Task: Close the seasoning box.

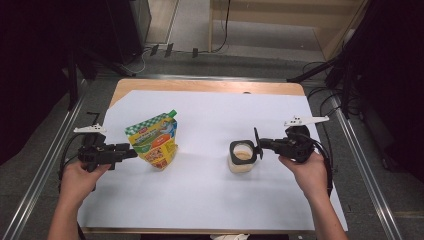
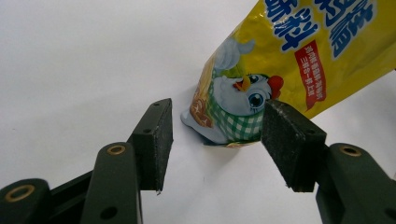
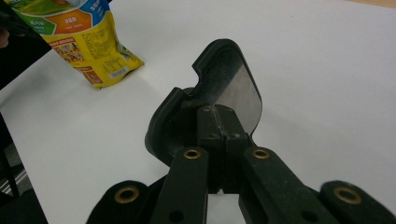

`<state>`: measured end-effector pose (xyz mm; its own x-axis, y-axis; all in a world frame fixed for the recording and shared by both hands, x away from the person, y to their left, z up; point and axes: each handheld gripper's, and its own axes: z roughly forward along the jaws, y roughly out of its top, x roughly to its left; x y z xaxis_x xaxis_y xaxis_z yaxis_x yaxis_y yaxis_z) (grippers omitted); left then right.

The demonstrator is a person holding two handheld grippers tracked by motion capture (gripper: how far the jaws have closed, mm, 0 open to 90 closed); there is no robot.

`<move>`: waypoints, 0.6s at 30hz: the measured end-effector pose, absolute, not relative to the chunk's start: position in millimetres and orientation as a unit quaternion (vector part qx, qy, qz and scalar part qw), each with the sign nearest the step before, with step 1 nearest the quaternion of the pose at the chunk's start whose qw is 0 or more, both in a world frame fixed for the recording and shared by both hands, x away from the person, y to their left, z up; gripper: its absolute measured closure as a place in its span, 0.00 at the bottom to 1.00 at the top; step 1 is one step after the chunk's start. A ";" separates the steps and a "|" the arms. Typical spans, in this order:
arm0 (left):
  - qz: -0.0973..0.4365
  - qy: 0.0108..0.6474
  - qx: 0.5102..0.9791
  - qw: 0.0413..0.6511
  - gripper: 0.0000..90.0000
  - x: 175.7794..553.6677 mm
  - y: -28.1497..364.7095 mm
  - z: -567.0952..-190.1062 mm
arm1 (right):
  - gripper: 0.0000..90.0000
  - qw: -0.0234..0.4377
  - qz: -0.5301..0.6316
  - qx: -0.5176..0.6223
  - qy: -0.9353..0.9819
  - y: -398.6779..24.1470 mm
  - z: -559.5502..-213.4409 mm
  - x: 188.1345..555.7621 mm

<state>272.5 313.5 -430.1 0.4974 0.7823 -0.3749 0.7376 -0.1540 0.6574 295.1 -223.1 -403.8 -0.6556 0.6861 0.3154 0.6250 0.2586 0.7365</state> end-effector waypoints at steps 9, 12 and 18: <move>0.027 0.503 0.756 0.418 0.48 272.8 312.9 -429.6 | 1.00 0.029 0.447 0.407 0.796 -215.1 -406.8 294.3; 0.029 0.503 0.755 0.420 0.48 272.8 313.3 -429.4 | 1.00 0.026 0.446 0.402 0.799 -210.3 -409.0 293.8; 0.028 0.503 0.755 0.420 0.48 272.7 313.5 -429.2 | 1.00 0.022 0.441 0.392 0.807 -200.2 -413.9 293.2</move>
